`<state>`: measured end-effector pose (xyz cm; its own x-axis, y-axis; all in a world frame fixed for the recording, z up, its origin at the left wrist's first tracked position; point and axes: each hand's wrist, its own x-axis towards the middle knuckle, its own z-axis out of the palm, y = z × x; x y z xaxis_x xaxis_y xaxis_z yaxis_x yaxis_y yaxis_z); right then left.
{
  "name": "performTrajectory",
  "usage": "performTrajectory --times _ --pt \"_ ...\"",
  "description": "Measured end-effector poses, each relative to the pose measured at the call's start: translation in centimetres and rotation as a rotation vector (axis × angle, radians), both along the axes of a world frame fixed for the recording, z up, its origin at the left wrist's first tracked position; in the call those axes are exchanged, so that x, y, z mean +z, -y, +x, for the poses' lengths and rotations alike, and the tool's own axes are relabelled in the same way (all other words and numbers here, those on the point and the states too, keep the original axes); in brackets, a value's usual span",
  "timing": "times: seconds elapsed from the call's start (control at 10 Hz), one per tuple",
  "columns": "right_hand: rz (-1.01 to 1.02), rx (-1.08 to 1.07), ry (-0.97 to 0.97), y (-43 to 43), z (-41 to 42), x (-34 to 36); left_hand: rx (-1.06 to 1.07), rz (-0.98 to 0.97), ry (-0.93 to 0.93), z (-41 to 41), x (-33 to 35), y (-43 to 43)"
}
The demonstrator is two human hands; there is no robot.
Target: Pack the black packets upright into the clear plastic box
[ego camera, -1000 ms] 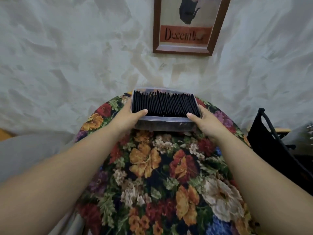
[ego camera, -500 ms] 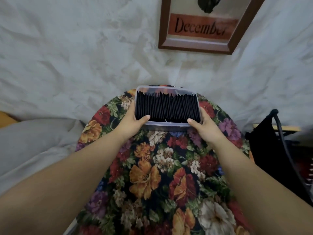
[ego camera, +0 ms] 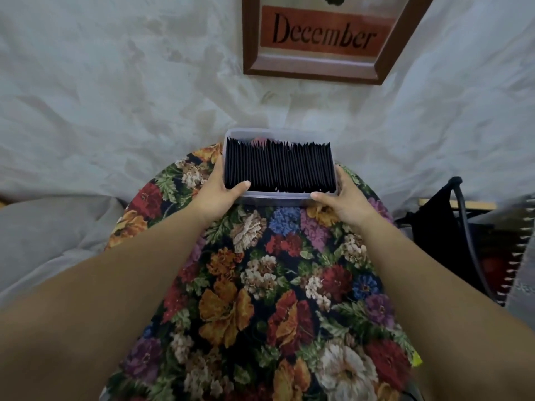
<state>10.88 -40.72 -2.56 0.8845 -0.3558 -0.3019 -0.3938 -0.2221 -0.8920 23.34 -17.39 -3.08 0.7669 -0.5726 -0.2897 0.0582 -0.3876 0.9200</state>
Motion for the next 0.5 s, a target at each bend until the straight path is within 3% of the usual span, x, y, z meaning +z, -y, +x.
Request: performTrajectory --times 0.3,0.5 --pt "-0.046 0.037 -0.042 0.0 0.0 0.1 0.010 0.122 -0.006 0.2 0.1 0.0" --pt "-0.229 0.052 -0.209 -0.2 -0.8 1.5 0.012 0.278 -0.012 -0.6 2.5 -0.4"
